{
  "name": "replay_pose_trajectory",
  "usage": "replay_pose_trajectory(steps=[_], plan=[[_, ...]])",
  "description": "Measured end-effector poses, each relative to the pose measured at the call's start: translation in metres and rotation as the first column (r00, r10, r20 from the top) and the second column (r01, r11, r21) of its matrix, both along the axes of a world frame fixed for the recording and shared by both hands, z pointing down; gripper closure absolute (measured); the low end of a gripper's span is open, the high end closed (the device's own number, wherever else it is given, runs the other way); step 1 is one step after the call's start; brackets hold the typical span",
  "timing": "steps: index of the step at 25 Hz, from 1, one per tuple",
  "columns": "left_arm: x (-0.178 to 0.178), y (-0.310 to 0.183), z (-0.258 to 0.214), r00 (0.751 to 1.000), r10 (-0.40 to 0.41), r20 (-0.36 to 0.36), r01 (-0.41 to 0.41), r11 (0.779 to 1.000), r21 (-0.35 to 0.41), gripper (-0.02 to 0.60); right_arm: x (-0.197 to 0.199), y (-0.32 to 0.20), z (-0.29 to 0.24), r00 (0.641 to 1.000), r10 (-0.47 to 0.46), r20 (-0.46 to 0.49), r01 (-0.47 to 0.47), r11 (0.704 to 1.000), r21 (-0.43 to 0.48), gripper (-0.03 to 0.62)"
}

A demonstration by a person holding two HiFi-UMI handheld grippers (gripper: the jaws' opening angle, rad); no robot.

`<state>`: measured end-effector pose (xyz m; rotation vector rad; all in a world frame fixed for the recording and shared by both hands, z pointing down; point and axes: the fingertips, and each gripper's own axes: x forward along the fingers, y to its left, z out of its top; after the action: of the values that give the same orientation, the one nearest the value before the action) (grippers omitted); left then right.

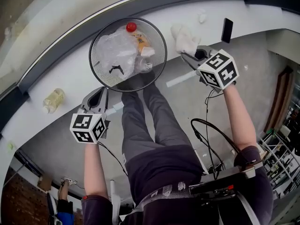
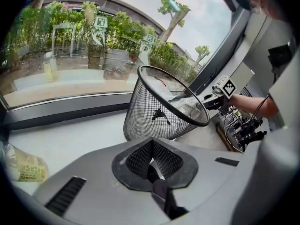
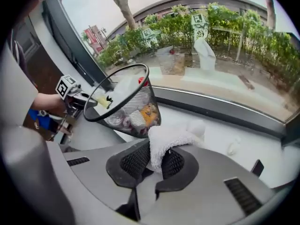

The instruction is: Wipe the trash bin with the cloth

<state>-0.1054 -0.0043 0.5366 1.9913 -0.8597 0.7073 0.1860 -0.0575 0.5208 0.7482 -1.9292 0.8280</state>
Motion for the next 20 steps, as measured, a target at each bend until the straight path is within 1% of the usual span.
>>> replay_pose_trajectory(steps=[1, 3, 5, 7, 8, 10, 13, 17, 18, 19, 20], plan=[[0.0, 0.0, -0.001, 1.0, 0.003, 0.006, -0.003, 1.0, 0.003, 0.592, 0.001, -0.007, 0.007, 1.0, -0.001, -0.018, 0.001, 1.0, 0.001, 0.557], [-0.002, -0.002, -0.003, 1.0, 0.006, 0.018, -0.007, 1.0, 0.009, 0.592, 0.001, -0.014, 0.023, 0.999, -0.002, -0.036, 0.001, 1.0, -0.026, 0.553], [-0.004, -0.005, -0.005, 0.999, 0.008, 0.031, -0.009, 1.0, 0.015, 0.592, 0.0, -0.015, 0.036, 0.998, -0.009, -0.054, 0.006, 0.998, -0.058, 0.479], [-0.007, -0.009, -0.008, 0.999, 0.012, 0.05, -0.013, 1.0, 0.024, 0.592, 0.002, -0.013, 0.042, 0.995, -0.04, -0.093, 0.034, 0.997, -0.071, 0.437], [-0.009, -0.01, -0.01, 0.998, 0.014, 0.061, -0.015, 0.999, 0.029, 0.592, 0.004, -0.012, 0.043, 0.991, -0.059, -0.118, 0.052, 0.997, -0.065, 0.434], [-0.013, -0.013, -0.017, 0.997, 0.011, 0.079, -0.014, 0.999, 0.037, 0.592, 0.011, -0.017, 0.037, 0.983, -0.071, -0.168, 0.07, 0.997, -0.015, 0.434], [-0.02, -0.017, -0.03, 0.995, -0.005, 0.1, 0.0, 0.999, 0.047, 0.592, 0.018, -0.039, 0.02, 0.979, -0.033, -0.2, 0.053, 0.994, 0.099, 0.434], [-0.028, -0.022, -0.046, 0.99, -0.019, 0.136, 0.011, 0.998, 0.06, 0.592, 0.02, -0.053, -0.001, 0.963, -0.102, -0.251, 0.141, 0.979, 0.144, 0.434], [-0.03, -0.023, -0.053, 0.989, -0.027, 0.146, 0.017, 0.998, 0.068, 0.592, 0.019, -0.055, -0.011, 0.964, -0.107, -0.245, 0.149, 0.976, 0.159, 0.434], [-0.034, -0.025, -0.061, 0.987, -0.041, 0.156, 0.028, 0.996, 0.08, 0.592, 0.015, -0.056, -0.022, 0.971, -0.107, -0.213, 0.144, 0.975, 0.169, 0.434], [-0.037, -0.026, -0.073, 0.985, -0.059, 0.165, 0.043, 0.995, 0.095, 0.592, 0.008, -0.056, -0.034, 0.983, -0.105, -0.153, 0.131, 0.976, 0.171, 0.436]])
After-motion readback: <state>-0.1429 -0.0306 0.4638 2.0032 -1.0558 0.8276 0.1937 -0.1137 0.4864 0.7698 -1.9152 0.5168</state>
